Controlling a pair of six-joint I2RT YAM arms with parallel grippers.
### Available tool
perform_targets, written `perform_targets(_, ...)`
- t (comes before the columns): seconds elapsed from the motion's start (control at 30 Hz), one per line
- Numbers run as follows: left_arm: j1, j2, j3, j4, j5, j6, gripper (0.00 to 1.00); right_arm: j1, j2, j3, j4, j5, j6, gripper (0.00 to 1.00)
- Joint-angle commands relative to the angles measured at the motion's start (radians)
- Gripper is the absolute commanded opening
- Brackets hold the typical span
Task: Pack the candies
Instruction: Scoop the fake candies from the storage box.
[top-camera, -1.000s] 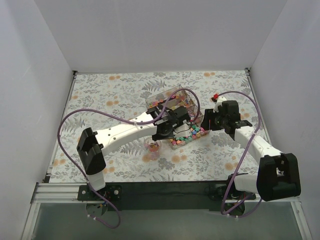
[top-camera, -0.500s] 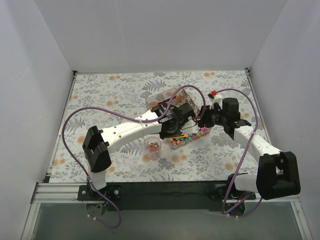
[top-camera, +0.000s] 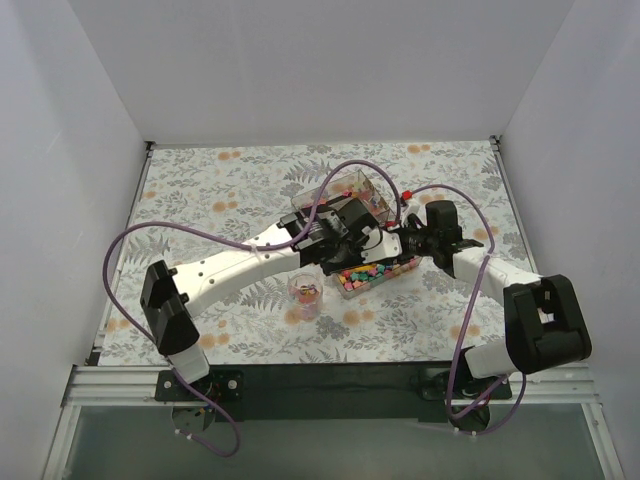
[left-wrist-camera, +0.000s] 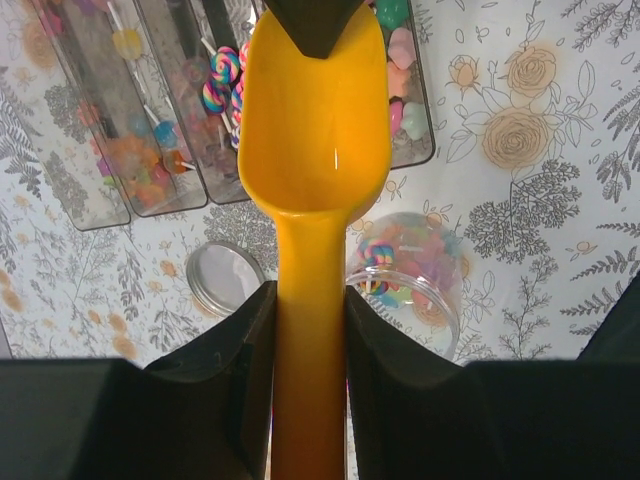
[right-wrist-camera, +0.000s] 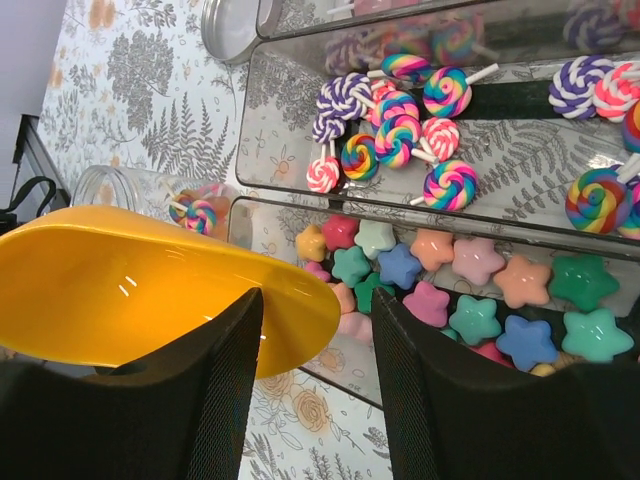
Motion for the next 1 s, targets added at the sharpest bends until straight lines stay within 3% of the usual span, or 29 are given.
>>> perform_targets(0.0,0.015,-0.110,-0.041,0.147,0.068,-0.003,0.00,0.011,0.000,-0.003,0.033,-0.015,0.002,0.53)
perform_targets(0.13,0.031,-0.095,-0.038,0.100,0.095,0.008,0.00,0.016,-0.020,0.019,0.001,0.002,-0.010,0.53)
perform_targets(0.3,0.044,0.014,0.089,-0.087,0.060,0.020,0.00,0.014,-0.103,0.092,-0.197,0.331,-0.112,0.57)
perform_targets(0.47,0.044,0.129,0.194,-0.213,0.018,0.049,0.00,0.009,-0.155,0.138,-0.260,0.633,-0.151,0.63)
perform_targets(0.67,0.043,0.190,0.232,-0.261,-0.013,0.107,0.00,0.008,-0.152,0.137,-0.260,0.747,-0.169,0.63)
perform_targets(0.97,0.040,0.187,0.243,-0.311,-0.019,0.139,0.00,-0.001,-0.060,0.181,-0.249,0.790,-0.228,0.63)
